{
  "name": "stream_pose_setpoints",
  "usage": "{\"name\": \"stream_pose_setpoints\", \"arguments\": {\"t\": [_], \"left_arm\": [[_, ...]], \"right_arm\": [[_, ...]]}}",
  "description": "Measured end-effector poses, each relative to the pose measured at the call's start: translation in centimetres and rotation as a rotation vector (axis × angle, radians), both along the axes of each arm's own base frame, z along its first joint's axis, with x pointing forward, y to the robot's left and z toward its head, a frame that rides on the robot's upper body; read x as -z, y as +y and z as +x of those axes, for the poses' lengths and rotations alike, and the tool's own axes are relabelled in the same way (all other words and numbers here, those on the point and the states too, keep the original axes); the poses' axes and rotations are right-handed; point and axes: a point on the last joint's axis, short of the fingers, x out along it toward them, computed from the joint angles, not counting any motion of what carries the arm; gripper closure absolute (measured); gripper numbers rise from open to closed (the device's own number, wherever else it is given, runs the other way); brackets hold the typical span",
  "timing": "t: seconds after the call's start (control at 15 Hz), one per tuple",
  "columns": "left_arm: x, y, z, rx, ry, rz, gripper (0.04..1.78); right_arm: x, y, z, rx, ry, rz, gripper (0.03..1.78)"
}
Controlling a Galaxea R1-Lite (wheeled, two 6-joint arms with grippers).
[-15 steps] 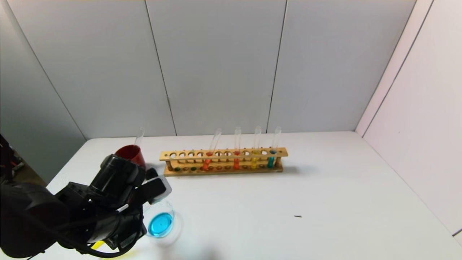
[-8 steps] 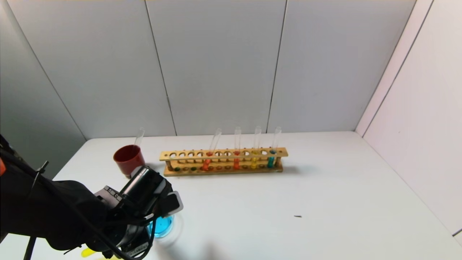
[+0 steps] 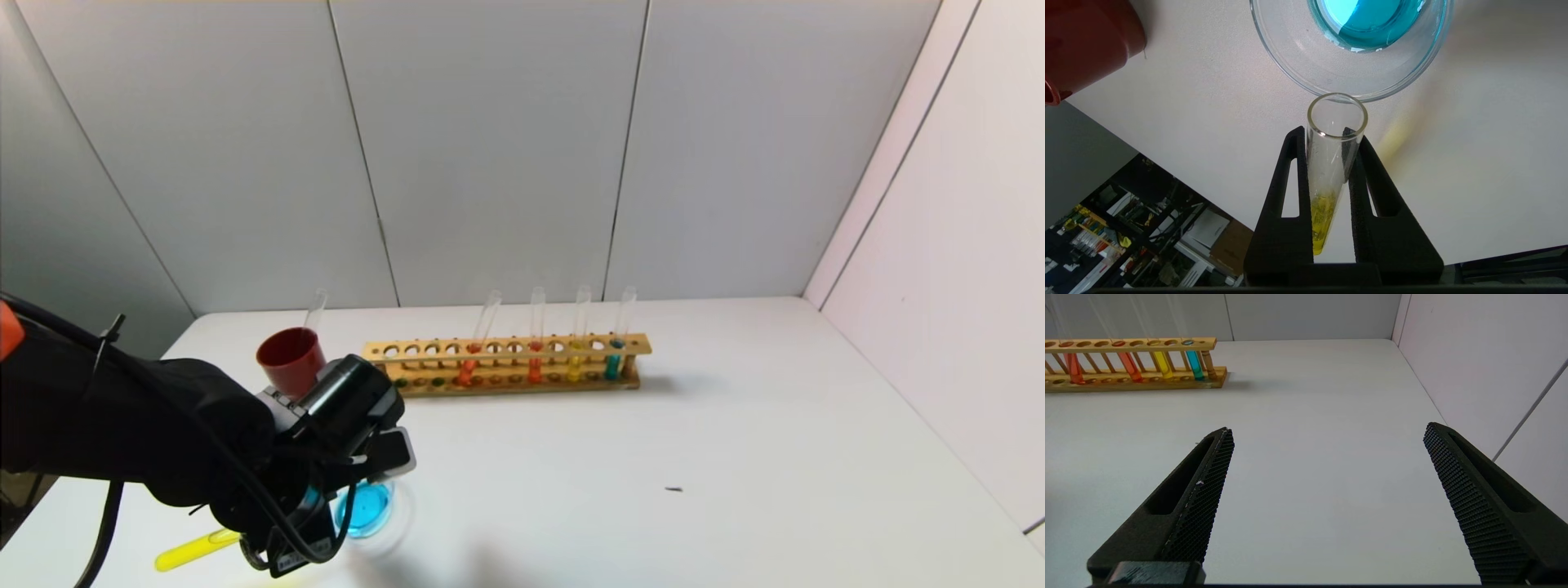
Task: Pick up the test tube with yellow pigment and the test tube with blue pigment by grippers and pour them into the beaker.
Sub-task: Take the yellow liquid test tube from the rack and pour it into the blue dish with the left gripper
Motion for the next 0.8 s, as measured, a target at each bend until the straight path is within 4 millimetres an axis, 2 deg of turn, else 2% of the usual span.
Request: {"name": "stream_pose_setpoints", "arguments": {"t": [0.2, 0.8], "left_arm": [[-0.4, -0.3, 0.7, -0.009, 0.016, 0.039, 1.51], [1.0, -0.8, 1.9, -0.016, 0.113, 0.151, 1.51]], "right_arm": [[0.0, 0.0, 0.0, 0.0, 0.0, 0.0, 0.11], [0.0, 0.0, 0.0, -0.001, 0.0, 0.0, 0.11]]}}
